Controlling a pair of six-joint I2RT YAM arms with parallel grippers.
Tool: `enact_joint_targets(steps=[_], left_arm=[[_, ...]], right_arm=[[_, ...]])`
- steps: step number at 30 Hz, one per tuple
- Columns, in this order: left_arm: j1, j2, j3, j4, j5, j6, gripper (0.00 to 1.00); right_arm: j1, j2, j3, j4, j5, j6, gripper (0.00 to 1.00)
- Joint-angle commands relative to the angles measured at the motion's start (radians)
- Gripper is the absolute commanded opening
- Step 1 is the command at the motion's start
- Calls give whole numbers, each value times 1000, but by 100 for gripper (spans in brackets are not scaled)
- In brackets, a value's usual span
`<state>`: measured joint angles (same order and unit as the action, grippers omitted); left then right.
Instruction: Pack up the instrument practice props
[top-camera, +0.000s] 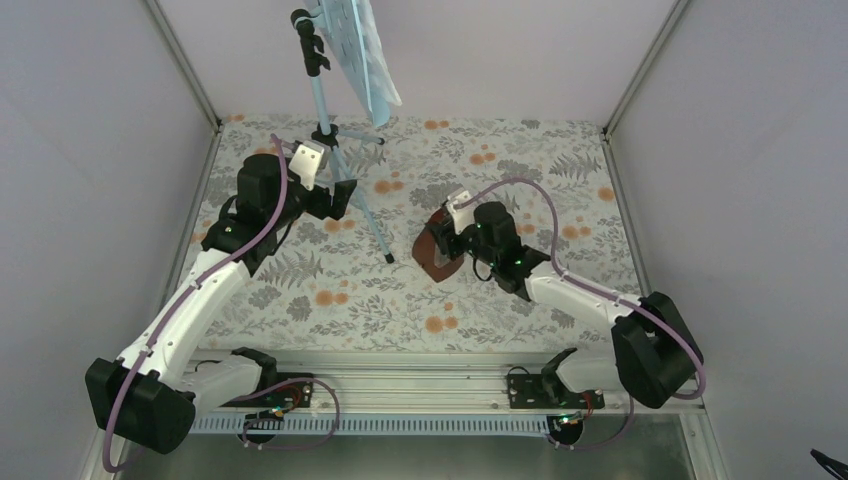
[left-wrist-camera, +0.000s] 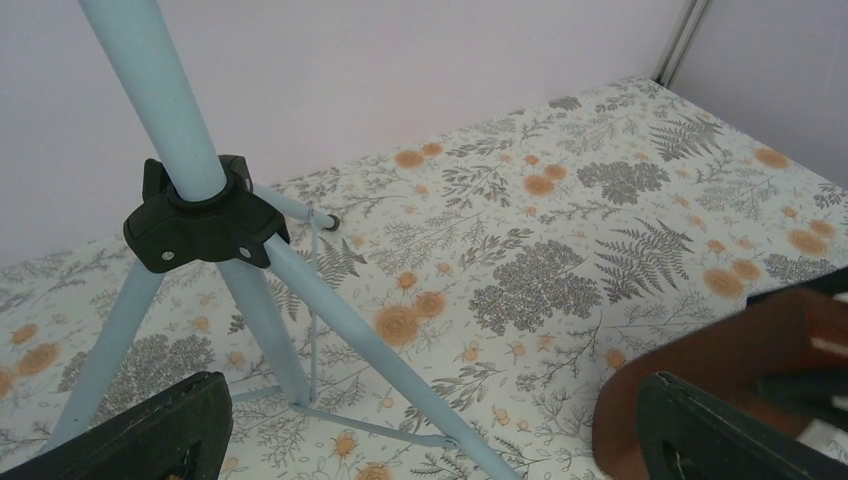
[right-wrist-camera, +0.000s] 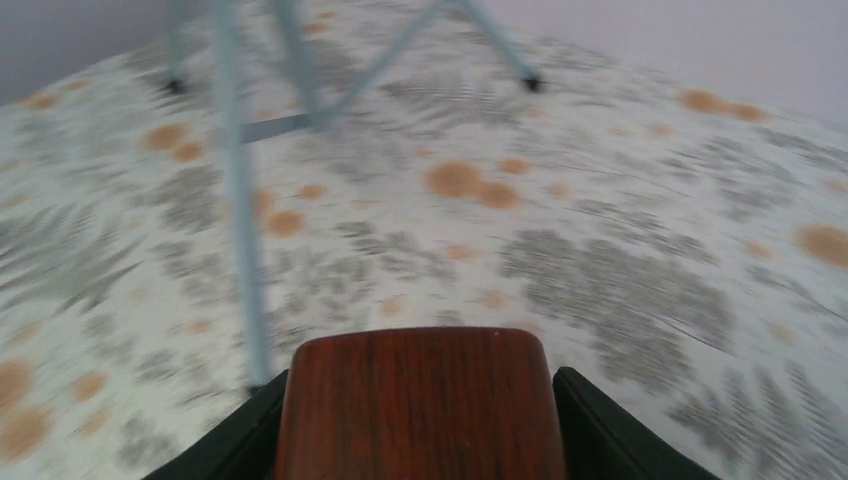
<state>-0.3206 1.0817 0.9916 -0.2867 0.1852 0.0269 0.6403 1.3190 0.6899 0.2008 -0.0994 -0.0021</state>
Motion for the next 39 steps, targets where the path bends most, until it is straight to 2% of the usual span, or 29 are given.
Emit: enact_joint_targets(steps=[1, 3, 6, 13, 15, 22, 27, 29, 32, 35, 37, 39], left_arm=[[6, 0, -13, 1, -12, 10, 100], [6, -2, -14, 2, -13, 8, 100], [6, -5, -18, 7, -14, 3, 100], [6, -30, -31, 18, -60, -49, 100], [6, -44, -36, 26, -84, -98, 100], [32, -100, -64, 102, -141, -269, 100], [181, -69, -73, 304, 44, -389, 100], [206, -32, -60, 404, 112, -374, 100], [207, 27, -30, 529, 152, -295, 95], [209, 117, 15, 617, 236, -203, 82], [209, 192, 72, 620, 290, -150, 75], [210, 243, 116, 609, 267, -118, 70]], right_arm=[[-33, -27, -23, -31, 459, 176, 51], [-80, -27, -30, -67, 561, 264, 51], [-159, -41, -59, -69, 618, 341, 55], [-305, -24, -63, -95, 713, 398, 59], [-331, -30, -57, -110, 704, 412, 62], [-345, -158, -19, -159, 554, 394, 98], [-348, -278, 58, -255, 467, 355, 100], [-348, -325, 75, -276, 408, 332, 100], [-350, -382, 82, -304, 325, 321, 100], [-349, -427, 67, -315, 273, 333, 100], [-350, -439, 64, -322, 241, 338, 100], [-350, -444, 72, -331, 216, 344, 100]])
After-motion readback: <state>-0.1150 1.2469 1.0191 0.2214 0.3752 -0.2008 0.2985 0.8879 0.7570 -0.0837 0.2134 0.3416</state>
